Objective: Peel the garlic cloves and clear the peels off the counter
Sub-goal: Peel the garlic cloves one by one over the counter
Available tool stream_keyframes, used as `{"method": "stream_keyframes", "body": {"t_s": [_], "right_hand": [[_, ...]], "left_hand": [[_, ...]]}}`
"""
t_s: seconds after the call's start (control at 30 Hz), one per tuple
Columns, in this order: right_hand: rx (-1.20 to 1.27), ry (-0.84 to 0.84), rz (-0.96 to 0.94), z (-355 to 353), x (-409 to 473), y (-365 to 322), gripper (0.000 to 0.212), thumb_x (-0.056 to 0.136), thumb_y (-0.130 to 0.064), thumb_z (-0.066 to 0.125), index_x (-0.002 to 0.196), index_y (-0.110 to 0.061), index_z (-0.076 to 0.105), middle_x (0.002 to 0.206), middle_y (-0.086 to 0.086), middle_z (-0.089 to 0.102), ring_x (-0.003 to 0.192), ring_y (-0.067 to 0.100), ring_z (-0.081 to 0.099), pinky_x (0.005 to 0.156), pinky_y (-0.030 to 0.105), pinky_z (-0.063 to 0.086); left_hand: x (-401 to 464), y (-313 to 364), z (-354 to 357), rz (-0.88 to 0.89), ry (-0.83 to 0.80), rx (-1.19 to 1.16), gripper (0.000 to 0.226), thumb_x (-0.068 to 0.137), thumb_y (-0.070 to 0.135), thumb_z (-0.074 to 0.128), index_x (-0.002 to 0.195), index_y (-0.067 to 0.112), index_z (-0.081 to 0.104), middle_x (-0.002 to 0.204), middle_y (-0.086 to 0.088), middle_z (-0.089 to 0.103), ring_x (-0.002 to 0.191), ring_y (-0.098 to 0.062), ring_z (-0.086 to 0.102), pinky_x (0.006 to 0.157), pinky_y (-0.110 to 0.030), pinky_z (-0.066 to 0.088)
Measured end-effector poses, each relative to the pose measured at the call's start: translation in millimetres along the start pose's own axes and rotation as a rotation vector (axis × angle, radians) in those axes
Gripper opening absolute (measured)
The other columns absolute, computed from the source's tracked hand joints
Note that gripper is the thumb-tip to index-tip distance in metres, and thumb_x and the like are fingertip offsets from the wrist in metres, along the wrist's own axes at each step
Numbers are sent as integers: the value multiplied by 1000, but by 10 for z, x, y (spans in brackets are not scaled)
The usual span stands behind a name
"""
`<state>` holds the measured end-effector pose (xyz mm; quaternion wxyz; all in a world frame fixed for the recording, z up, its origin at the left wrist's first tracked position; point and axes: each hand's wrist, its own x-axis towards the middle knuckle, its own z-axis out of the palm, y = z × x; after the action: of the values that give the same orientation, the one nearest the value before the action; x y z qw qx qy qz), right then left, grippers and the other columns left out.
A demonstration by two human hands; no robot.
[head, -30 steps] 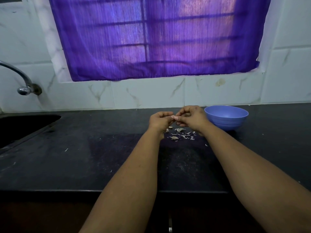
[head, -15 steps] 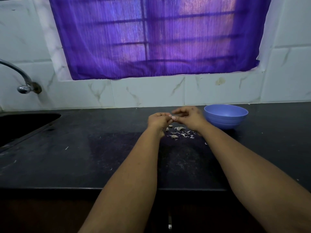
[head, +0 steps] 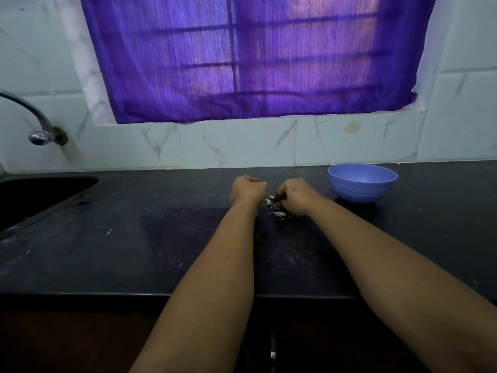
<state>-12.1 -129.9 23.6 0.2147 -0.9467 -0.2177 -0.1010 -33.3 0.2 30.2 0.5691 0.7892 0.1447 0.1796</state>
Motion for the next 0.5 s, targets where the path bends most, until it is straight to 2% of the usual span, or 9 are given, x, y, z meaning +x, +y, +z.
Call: {"method": "stream_keyframes", "body": {"t_s": [0.17, 0.3, 0.33, 0.43, 0.47, 0.5], "right_hand": [[-76, 1, -17, 44, 33, -23, 12, 84, -9, 67, 92, -11, 75, 90, 10, 73, 82, 23, 67, 76, 33, 55], [-46, 192, -56, -26, 58, -38, 11, 88, -15, 63, 90, -10, 72, 92, 10, 70, 83, 24, 64, 73, 33, 50], [-96, 165, -64, -40, 70, -79, 12, 89, -14, 61, 90, -10, 72, 92, 10, 69, 84, 25, 63, 73, 32, 50], [-261, -112, 17, -20, 55, -270, 13, 92, -8, 54, 85, -8, 65, 92, 12, 61, 83, 27, 59, 70, 30, 42], [-266, -142, 44, -23, 59, -311, 11, 92, -7, 54, 88, -8, 64, 92, 13, 58, 82, 26, 57, 69, 29, 40], [-256, -102, 33, -38, 76, -328, 9, 91, -6, 54, 93, -7, 63, 94, 13, 56, 84, 27, 56, 69, 29, 38]], "left_hand": [[10, -4, -1, -11, 30, -58, 5, 86, 23, 66, 85, 18, 66, 92, -3, 67, 82, -20, 57, 76, -27, 48], [7, -6, 20, 2, 29, -52, 6, 86, 24, 66, 82, 19, 66, 84, -2, 64, 78, -20, 57, 78, -29, 50], [10, -3, 20, 4, 30, -52, 6, 86, 23, 66, 81, 19, 66, 82, -1, 64, 75, -19, 57, 77, -29, 51], [5, 4, 17, 8, 32, -47, 5, 86, 21, 64, 81, 19, 66, 76, 2, 63, 63, -10, 54, 67, -25, 46], [7, 6, 21, 9, 31, -41, 5, 85, 21, 64, 81, 19, 66, 76, 2, 64, 64, -11, 54, 67, -25, 45], [7, 7, 21, 9, 33, -35, 6, 85, 21, 64, 81, 19, 67, 78, 1, 65, 65, -12, 55, 66, -25, 46]]}}
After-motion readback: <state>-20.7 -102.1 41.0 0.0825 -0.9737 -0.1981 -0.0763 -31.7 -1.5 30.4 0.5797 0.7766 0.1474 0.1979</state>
